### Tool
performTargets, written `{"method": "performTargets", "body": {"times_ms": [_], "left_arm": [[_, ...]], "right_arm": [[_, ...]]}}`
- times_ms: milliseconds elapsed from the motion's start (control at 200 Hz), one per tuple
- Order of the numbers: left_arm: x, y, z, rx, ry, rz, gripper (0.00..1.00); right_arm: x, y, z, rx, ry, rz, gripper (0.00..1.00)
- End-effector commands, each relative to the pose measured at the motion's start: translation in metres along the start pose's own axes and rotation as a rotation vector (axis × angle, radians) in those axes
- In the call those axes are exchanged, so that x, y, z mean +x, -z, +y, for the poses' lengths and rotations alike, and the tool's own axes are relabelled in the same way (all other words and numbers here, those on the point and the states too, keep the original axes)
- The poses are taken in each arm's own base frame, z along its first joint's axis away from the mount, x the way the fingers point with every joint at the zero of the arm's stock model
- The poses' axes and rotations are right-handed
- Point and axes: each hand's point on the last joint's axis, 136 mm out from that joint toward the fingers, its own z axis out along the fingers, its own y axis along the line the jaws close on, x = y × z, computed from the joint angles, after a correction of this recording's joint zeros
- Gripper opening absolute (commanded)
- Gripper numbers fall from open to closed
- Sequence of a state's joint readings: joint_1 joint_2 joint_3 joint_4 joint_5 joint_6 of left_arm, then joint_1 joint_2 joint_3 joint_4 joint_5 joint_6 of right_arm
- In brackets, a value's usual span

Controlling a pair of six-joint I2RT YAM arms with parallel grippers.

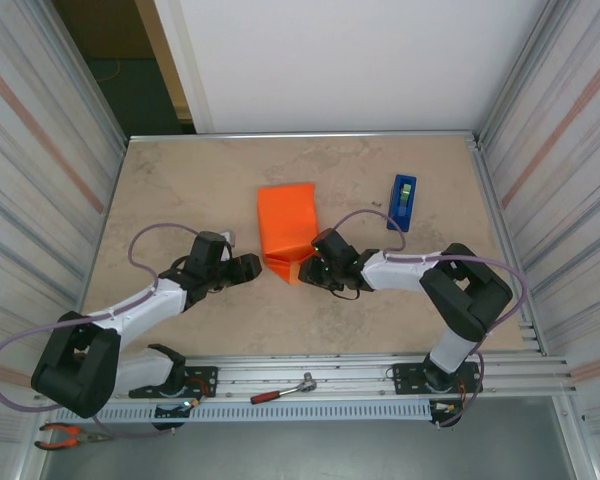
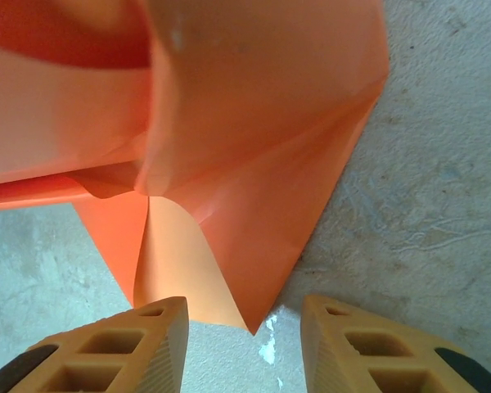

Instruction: Wrap the gift box in paper

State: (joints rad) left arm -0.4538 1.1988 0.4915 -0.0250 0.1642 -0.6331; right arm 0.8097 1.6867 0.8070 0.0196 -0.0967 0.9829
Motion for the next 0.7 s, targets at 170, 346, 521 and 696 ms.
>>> {"method": "performTargets", "body": {"times_ms": [170,346,521,696], "left_arm": [[-0.002,0.003,-0.008,0.026,0.004,-0.013,0.68],[-0.001,0.003,-0.007,0.024,0.004,-0.011,0.68],[0.001,0.003,-0.006,0.027,0.004,-0.001,0.68],[0.008,0.004,-0.006,0.032,0.003,0.013,0.68]], "right_arm": [[-0.002,-0.006,0.007,-0.002,-0.006,-0.004,0.33],[-0.002,-0.007,0.007,-0.001,-0.003,-0.003,0.23],[-0.004,-0.002,0.008,-0.004,-0.004,-0.008,0.08],[-0.008,0.007,0.013,-0.018,-0.007,-0.027,0.0]]}}
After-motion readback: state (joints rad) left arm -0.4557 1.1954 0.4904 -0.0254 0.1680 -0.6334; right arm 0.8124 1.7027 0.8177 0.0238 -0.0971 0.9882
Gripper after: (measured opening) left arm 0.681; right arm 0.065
